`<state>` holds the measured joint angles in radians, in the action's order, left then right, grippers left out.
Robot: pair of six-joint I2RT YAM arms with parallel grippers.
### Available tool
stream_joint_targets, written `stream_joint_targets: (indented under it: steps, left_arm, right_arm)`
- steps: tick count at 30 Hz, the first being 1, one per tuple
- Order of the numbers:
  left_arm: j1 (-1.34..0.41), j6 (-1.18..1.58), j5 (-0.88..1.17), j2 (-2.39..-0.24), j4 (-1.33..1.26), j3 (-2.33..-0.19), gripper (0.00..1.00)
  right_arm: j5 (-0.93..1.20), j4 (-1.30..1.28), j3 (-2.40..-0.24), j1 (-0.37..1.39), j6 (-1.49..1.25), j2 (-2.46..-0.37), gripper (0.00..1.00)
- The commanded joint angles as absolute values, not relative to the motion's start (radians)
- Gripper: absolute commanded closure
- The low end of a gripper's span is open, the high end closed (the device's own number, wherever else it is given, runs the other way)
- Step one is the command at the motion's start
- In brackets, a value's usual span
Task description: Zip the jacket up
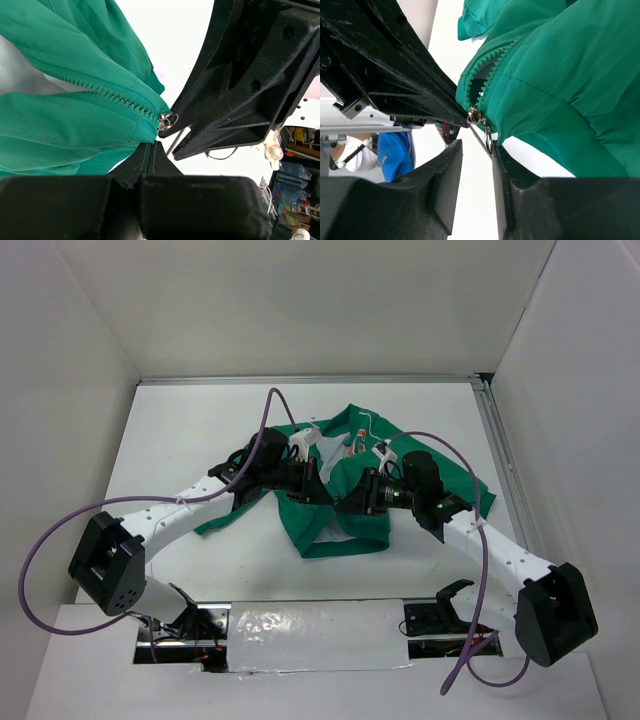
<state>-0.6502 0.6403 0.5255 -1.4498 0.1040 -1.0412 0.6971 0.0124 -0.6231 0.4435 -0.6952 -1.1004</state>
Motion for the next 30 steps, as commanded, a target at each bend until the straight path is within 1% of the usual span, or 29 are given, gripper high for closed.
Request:
stream_joint_targets:
  steps: [1, 2, 9, 10, 11, 12, 13, 17, 25, 28, 30]
  left_arm:
    - [-0.646, 0.657, 0.535, -1.424, 0.060, -1.078, 1.00]
    - [-0.646, 0.654, 0.538, -1.424, 0.058, -1.075, 1.00]
    - [-0.646, 0.643, 0.548, -1.411, 0.054, -1.065, 1.00]
    - [-0.646, 0.643, 0.548, -1.410, 0.052, -1.062, 1.00]
    - [-0.647, 0.641, 0.545, -1.408, 0.054, -1.062, 1.00]
    - [-0.646, 0.638, 0.543, -1.408, 0.057, -1.062, 1.00]
    - [-0.646, 0.640, 0.538, -1.407, 0.058, -1.062, 1.00]
    - [-0.647, 0.632, 0.546, -1.419, 0.072, -1.066, 1.00]
    - [-0.647, 0.626, 0.557, -1.443, 0.107, -1.062, 1.00]
    - [-0.650, 0.604, 0.569, -1.440, 0.120, -1.051, 1.00]
    - [-0.653, 0.588, 0.578, -1.439, 0.132, -1.046, 1.00]
  right_arm:
    - [0.677, 0.041, -0.666, 0.457, -0.713, -1.072, 0.64]
    - [0.664, 0.041, -0.669, 0.459, -0.716, -1.074, 0.68]
    - [0.588, 0.012, -0.710, 0.463, -0.716, -1.095, 0.71]
    - [0.580, 0.012, -0.710, 0.465, -0.712, -1.097, 0.74]
    - [0.577, 0.009, -0.713, 0.465, -0.712, -1.098, 0.77]
    - [0.571, 0.006, -0.715, 0.465, -0.710, -1.094, 0.83]
    - [0.555, 0.006, -0.721, 0.471, -0.698, -1.092, 1.00]
    - [0.485, -0.093, -0.752, 0.486, -0.649, -1.068, 1.00]
    - [0.434, -0.132, -0.811, 0.503, -0.574, -1.038, 1.00]
    - [0.347, -0.190, -0.853, 0.520, -0.516, -1.055, 1.00]
    - [0.247, -0.213, -0.874, 0.537, -0.486, -1.063, 1.00]
